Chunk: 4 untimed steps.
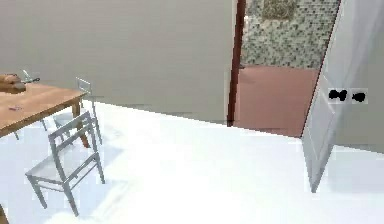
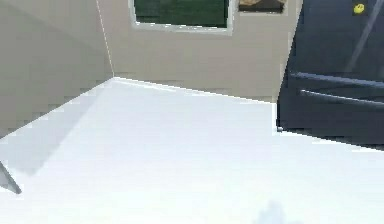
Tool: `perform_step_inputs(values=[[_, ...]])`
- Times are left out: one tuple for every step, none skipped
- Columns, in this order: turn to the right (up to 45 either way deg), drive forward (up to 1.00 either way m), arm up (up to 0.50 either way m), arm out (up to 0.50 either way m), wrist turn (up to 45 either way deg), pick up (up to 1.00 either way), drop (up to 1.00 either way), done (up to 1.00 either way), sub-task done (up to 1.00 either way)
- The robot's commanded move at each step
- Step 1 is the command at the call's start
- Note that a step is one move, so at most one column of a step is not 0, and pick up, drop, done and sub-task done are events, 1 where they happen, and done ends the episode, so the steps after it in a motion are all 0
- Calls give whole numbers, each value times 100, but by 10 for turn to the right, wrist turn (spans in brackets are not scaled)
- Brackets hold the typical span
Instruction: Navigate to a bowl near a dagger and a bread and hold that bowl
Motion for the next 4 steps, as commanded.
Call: perform_step_inputs(values=[[0,100,0,0,0,0,0,0,0],[60,0,0,0,0,0,0,0,0],[0,40,0,0,0,0,0,0,0],[-390,0,0,0,0,0,0,0,0]])
